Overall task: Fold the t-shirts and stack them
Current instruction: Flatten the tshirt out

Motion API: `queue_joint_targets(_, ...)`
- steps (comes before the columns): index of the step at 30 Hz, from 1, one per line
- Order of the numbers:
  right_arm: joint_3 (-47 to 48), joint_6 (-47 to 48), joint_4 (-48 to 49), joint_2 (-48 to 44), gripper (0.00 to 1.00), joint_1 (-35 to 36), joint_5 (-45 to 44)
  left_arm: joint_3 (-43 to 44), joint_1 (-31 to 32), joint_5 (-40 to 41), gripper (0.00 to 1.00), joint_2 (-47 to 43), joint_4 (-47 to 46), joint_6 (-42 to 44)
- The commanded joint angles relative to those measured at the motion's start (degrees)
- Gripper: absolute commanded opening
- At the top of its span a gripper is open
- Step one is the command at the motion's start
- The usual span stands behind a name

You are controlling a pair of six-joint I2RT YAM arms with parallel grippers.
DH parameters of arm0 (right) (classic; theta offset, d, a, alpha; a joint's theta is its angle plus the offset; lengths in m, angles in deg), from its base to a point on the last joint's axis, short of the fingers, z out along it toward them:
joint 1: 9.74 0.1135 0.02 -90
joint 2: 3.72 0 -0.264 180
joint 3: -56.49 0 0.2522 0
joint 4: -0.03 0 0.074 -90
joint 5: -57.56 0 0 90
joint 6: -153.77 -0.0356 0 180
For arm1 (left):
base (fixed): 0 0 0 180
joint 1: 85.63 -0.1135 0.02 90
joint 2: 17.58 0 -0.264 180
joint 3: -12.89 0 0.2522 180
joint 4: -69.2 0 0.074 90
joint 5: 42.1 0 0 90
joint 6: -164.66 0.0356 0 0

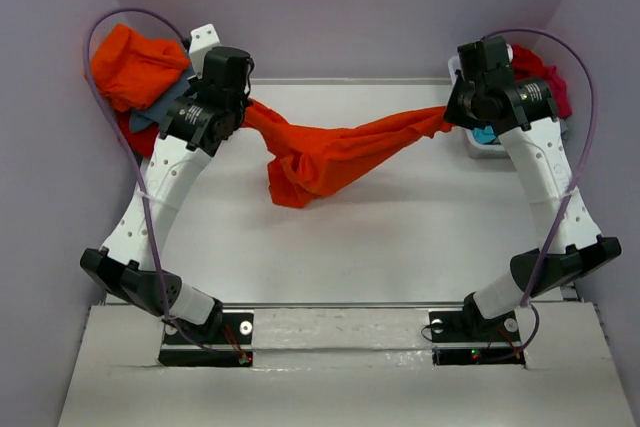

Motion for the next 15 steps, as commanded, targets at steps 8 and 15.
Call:
queue_joint_targets(8, -2.5, -1.4, 0.7, -4.1, 0.07, -2.3, -3.6, 4.6, -2.4, 9.0, 0.06, -6.2, 0.1, -0.1)
queue_joint_targets(15, -2.0, -1.0, 0.8, -5.0, 0.07, -2.3, -4.3, 4.9, -2.4, 11.6, 0.06, -8.3, 0.9, -0.7)
